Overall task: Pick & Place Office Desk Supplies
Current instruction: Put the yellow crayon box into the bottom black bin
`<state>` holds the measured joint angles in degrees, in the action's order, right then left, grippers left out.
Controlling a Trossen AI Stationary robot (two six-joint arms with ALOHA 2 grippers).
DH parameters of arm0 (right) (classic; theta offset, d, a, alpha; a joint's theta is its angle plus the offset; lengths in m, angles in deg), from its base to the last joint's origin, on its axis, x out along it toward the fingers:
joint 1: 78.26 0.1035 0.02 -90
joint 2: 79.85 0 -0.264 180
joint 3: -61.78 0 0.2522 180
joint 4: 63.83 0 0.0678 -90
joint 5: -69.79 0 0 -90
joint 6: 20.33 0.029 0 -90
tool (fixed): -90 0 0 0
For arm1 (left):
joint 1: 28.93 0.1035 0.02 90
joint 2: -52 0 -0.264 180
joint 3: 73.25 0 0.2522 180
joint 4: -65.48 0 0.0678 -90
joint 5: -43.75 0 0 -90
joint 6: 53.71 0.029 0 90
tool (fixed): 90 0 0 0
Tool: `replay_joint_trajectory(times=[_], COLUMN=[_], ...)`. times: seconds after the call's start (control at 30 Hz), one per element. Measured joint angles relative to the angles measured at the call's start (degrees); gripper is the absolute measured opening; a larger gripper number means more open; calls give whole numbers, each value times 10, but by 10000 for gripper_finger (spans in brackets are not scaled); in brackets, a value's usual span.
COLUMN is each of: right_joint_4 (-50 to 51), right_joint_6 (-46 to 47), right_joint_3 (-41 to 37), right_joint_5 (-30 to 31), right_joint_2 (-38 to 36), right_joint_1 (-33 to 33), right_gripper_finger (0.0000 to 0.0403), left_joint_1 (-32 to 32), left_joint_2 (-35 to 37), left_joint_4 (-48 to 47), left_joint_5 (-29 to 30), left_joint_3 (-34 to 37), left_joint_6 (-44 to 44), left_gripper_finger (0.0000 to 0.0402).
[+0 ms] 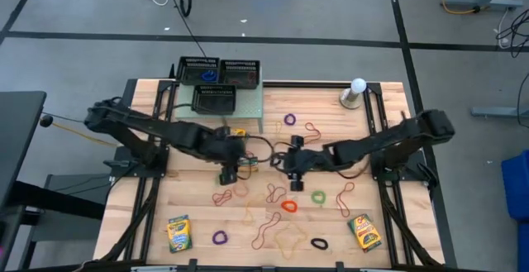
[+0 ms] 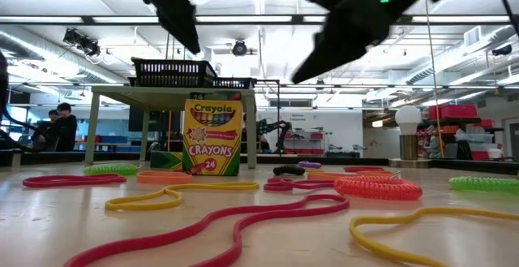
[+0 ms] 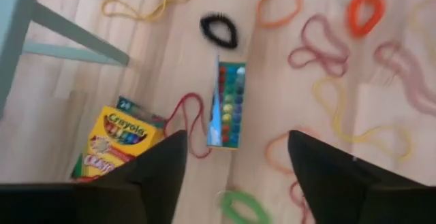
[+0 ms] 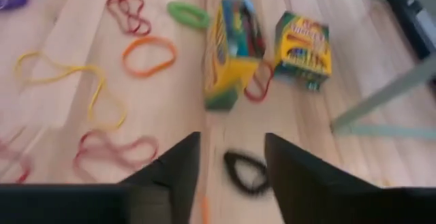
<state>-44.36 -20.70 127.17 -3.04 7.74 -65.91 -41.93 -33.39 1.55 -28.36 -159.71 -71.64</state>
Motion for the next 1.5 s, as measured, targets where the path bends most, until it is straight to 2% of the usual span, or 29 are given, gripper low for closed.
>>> replay_joint_trajectory(times=[0.1,0.23,0.37,0.6,0.83,0.97,1.17,1.27,1.4,1.5], right_joint_4=[-18,-92,-151,-184,-211,-219,-228,-239,-255,-258], right_joint_6=[22,34,35,27,-12,-20,-29,-31,-35,-35], right_joint_3=[-59,-148,-211,-245,-245,-245,-245,-245,-245,-245], right_joint_5=[1,8,12,38,49,49,51,51,51,51], right_joint_2=[-43,-90,-130,-181,-198,-198,-198,-198,-198,-198], right_joint_1=[10,13,12,12,11,9,2,-5,-11,-10], right_gripper_finger=[115,49,7,25,17,13,13,13,13,13], left_joint_1=[17,42,58,75,78,79,79,82,83,81], left_joint_2=[-37,-67,-92,-129,-187,-199,-181,-162,-129,-97], left_joint_4=[-17,-4,10,40,68,60,50,33,-10,-76], left_joint_5=[-15,-55,-79,-94,-110,-111,-131,-146,-149,-144], left_joint_3=[-28,-30,-30,-30,-30,-30,-30,-30,-44,-86], left_joint_6=[42,86,127,135,100,98,79,61,35,-2], left_gripper_finger=[291,297,297,298,285,238,130,89,89,89])
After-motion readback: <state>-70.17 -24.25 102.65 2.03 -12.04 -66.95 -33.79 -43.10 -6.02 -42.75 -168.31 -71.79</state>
